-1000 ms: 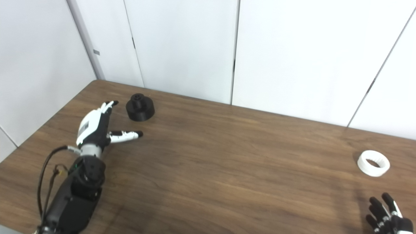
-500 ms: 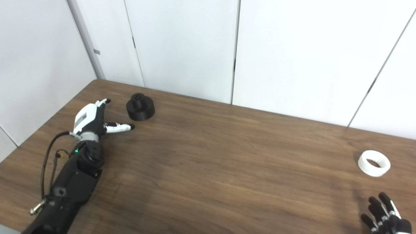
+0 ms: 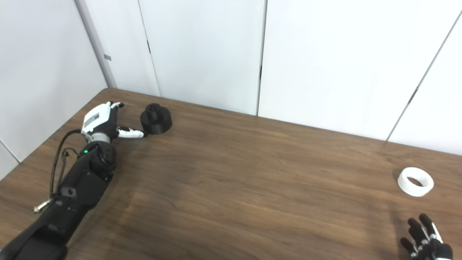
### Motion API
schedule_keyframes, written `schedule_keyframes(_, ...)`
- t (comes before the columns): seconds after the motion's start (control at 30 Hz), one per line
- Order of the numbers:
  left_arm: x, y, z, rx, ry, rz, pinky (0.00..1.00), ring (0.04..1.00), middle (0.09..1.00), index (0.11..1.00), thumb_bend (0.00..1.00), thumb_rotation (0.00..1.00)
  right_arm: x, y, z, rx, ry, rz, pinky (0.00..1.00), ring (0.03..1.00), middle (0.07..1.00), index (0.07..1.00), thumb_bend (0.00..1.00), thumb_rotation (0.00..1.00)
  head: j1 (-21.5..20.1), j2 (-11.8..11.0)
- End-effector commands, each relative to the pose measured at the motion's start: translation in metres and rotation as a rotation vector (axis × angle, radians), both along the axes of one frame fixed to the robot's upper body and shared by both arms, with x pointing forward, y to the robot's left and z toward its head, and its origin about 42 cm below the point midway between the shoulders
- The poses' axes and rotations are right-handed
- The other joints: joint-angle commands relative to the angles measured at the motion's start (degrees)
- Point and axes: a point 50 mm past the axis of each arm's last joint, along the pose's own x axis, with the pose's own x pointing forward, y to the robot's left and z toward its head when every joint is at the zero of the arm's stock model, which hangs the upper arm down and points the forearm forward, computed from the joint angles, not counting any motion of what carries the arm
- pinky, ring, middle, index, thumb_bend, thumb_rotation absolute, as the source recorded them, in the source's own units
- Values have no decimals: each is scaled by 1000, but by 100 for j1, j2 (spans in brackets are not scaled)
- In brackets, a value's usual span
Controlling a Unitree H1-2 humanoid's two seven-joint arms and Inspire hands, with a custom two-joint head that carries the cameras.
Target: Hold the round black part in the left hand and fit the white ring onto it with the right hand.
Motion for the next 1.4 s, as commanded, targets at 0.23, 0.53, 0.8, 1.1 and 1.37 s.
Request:
schedule_keyframes(0.23,29,-2,35,48,-48,-55,1000,1000,1000,895,1000,354,1,7,13,-20,-49,15,1000,977,936,965,816,1000,-30,33)
schedule_keyframes(0.53,38,-10,34,11,-1,-104,1000,1000,1000,847,1000,376,0,9,15,-11,-50,16,1000,976,924,968,794,1000,-54,56)
schedule_keyframes(0.8,44,-12,34,-7,11,-122,1000,1000,1000,843,1000,388,0,10,16,-5,-49,19,1000,989,932,978,769,1000,-73,72)
schedule_keyframes(1.1,48,-15,32,-4,27,-126,1000,1000,997,838,1000,398,-1,12,16,7,-49,22,1000,988,936,982,749,1000,-98,85)
schedule_keyframes(1.37,52,-20,31,-2,20,-122,1000,1000,999,853,1000,405,-2,13,17,13,-57,28,1000,973,925,979,719,1000,-127,98)
